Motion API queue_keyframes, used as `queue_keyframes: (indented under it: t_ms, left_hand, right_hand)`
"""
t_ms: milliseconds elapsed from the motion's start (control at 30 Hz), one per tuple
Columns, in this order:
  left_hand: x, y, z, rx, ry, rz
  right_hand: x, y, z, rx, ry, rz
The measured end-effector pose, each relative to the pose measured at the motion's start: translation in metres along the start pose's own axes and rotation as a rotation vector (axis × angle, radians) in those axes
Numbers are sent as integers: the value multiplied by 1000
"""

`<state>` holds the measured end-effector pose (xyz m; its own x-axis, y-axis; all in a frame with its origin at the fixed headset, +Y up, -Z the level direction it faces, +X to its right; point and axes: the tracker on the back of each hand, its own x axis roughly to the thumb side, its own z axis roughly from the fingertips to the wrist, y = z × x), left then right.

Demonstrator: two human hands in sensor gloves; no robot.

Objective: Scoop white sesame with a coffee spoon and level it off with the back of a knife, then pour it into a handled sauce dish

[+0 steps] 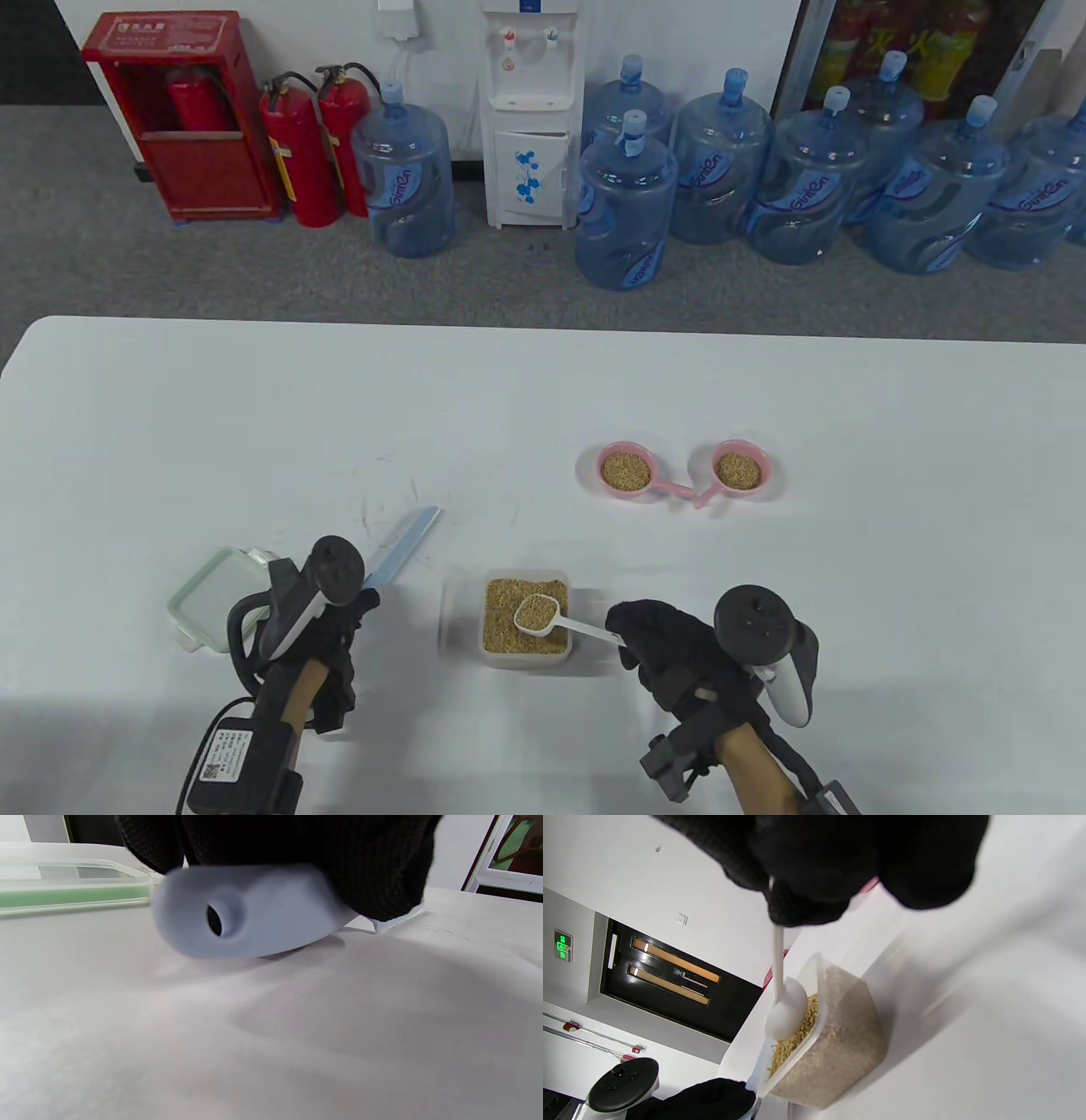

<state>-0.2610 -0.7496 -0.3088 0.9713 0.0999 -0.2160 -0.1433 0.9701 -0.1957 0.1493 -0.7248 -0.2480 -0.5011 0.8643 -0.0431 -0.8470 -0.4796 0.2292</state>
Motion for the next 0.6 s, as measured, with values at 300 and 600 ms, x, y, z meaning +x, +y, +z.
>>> queue_keyframes:
  t_ms: [300,600]
  left_hand:
    - [6,-2,1,59,34,-122]
    - [6,-5,-3,77,33,-214]
  right_hand:
    - [1,1,0,2,-1,2]
    - [1,2,0,4,-7,-3]
